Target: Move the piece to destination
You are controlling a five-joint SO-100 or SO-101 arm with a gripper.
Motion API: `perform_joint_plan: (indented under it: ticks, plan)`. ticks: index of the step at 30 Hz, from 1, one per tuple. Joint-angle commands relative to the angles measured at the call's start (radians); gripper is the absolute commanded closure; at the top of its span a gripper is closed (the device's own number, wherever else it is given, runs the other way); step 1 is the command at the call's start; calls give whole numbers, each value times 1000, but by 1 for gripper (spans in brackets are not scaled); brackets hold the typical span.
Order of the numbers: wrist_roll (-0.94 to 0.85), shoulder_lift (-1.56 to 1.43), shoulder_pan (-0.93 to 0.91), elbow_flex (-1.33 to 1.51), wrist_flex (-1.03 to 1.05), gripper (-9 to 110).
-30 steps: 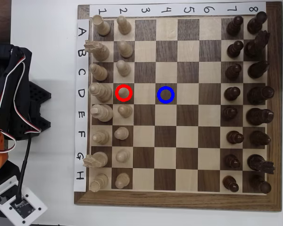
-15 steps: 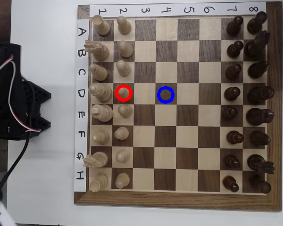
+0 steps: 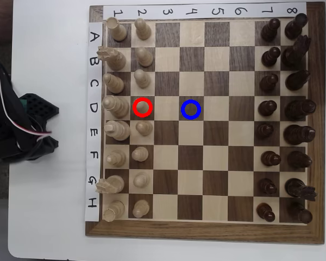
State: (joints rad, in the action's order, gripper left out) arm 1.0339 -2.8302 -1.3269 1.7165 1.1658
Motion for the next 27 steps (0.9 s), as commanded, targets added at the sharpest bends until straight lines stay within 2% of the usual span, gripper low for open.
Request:
perform_joint_plan:
  ticks: [1,9,15,22,27]
  plan:
    - [44,32,104,-178,66,101]
    - [175,137,453,-503,239,100]
    - [302,258,801,-658,330,100]
    - [413,397,1083,-597,301,99]
    - [451,497,1261,-466,164,93]
